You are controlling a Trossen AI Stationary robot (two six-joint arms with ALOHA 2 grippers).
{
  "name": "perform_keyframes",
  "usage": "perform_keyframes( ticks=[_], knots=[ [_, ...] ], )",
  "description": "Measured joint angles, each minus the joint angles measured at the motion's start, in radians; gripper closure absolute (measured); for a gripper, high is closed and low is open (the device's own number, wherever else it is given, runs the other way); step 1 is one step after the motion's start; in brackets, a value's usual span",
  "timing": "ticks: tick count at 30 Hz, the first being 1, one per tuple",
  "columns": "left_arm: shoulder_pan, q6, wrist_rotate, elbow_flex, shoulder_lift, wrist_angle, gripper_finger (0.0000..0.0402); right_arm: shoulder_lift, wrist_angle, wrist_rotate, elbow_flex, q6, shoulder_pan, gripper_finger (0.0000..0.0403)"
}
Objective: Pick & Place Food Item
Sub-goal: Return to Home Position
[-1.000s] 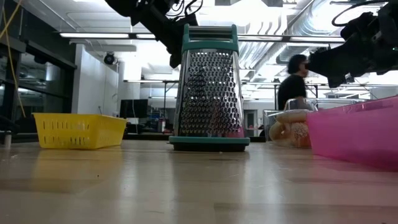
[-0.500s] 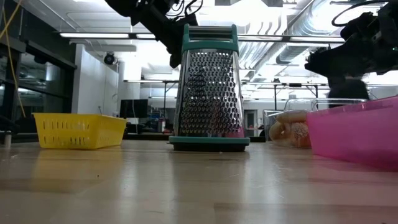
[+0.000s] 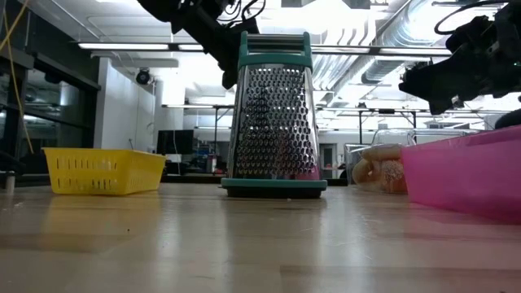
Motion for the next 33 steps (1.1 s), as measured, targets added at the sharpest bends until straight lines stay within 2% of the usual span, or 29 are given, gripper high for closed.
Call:
perform_keyframes(
  ticks=[31, 33],
  knots=[
    [0.000, -0.001, 0.000, 0.000, 0.000, 0.000, 0.0228, 0.000, 0.002, 0.000, 0.000, -0.002, 0.001, 0.0276],
    [0.000, -0.042, 0.000, 0.000, 0.000, 0.000, 0.0228, 0.000, 0.002, 0.000, 0.000, -0.002, 0.001, 0.0276]
  ],
)
